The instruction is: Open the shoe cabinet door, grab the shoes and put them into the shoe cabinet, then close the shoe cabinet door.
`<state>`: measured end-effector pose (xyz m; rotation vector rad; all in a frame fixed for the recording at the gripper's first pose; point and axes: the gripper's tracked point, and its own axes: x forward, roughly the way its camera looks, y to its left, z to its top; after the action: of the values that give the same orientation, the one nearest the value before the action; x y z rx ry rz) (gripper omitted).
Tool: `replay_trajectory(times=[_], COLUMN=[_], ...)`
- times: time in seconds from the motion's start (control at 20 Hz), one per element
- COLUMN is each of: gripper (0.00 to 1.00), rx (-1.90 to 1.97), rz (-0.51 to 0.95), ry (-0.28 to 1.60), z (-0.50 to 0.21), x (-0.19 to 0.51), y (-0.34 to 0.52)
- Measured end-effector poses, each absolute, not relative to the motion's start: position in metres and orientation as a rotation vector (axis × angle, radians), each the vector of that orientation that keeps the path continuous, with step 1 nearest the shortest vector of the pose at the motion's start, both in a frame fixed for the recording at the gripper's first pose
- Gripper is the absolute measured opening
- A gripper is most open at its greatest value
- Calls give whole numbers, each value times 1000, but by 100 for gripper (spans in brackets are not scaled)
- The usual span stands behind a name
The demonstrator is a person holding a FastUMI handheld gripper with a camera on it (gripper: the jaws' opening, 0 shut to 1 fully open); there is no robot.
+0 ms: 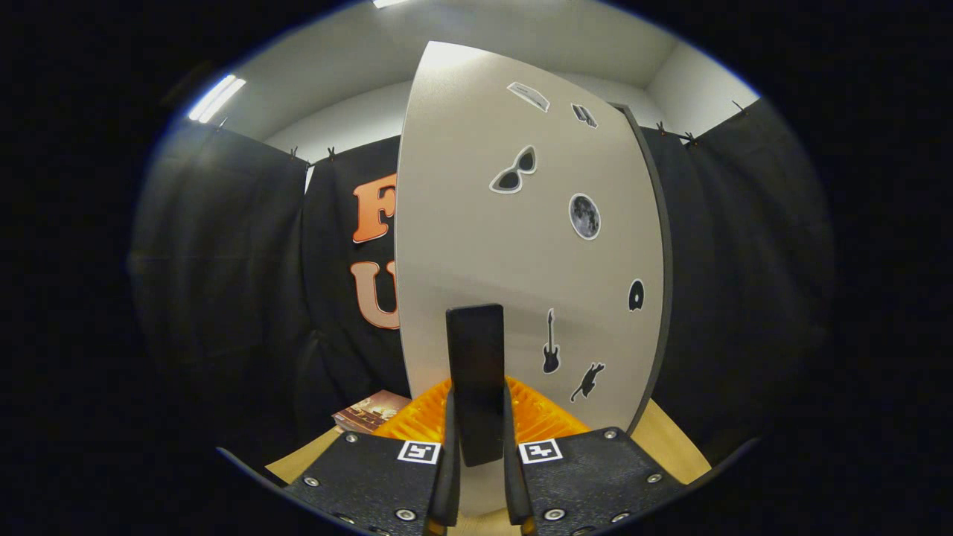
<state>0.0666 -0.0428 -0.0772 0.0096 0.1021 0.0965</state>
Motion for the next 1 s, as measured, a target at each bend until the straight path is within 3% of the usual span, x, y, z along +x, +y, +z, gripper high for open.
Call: replay_trajectory(times=[0.5,1.0], gripper=[19,8], rx=[-22,-108], rz=[-29,-427], ry=[139,80], z=[-70,-38], x=[2,-81], y=[-124,-271])
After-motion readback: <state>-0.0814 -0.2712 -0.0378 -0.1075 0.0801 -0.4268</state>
